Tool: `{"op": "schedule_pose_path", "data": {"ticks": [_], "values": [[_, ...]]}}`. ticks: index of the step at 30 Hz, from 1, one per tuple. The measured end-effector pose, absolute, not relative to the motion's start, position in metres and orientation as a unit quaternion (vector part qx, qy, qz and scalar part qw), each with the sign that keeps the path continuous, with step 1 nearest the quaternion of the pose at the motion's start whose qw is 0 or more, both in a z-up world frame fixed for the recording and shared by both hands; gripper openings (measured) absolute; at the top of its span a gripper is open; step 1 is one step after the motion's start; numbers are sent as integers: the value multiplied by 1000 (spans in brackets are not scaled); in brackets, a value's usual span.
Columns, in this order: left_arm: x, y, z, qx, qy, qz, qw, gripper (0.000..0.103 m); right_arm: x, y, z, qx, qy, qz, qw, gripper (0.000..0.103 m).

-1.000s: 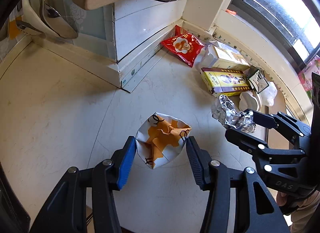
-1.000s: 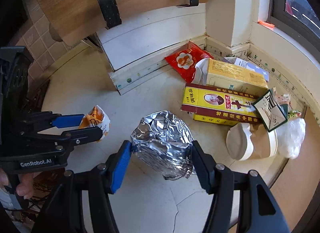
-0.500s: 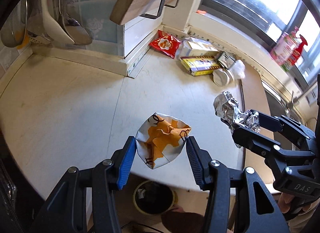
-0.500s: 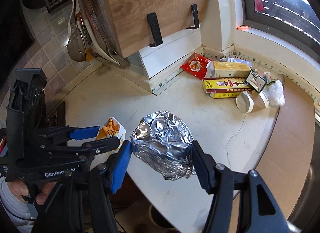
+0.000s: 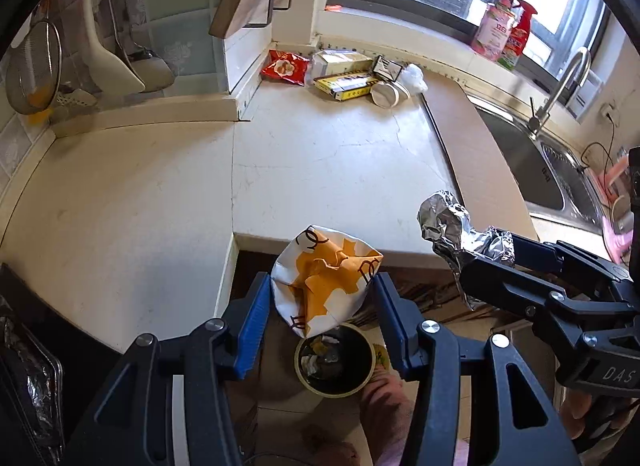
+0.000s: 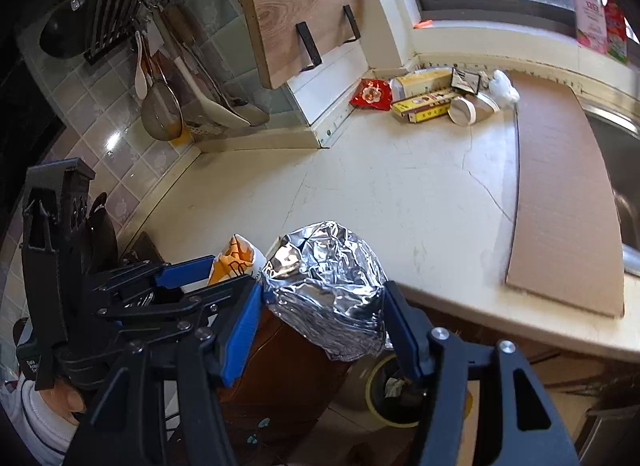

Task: Collect trash
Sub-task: 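Carry the paper wrapper and foil ball down over the floor bin with both tools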

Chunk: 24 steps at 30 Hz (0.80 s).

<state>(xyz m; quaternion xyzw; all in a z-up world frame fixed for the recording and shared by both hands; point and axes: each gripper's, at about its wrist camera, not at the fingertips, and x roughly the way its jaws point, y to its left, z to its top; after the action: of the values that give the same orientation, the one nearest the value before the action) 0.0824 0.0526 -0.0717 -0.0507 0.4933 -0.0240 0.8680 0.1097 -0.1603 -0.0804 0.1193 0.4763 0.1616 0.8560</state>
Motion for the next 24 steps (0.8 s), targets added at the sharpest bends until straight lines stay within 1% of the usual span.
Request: {"op": "schedule_pose_path", "data": {"ticks": [6,13,19,24], "values": [[60,39,-85,-34,507,-55,859,50,81,-162,-103,149,514,126,836,60],[54,28,-110,-39,528,-71,845,50,67,-165,-128,162,547,101,815,60],[58,22,-153,-52,555,-65,828,50,66,-177,-167,175,576,84,794,60],[64,15,-208,-62,580,-57,810,50,65,-190,-220,174,596,68,781,61]]}}
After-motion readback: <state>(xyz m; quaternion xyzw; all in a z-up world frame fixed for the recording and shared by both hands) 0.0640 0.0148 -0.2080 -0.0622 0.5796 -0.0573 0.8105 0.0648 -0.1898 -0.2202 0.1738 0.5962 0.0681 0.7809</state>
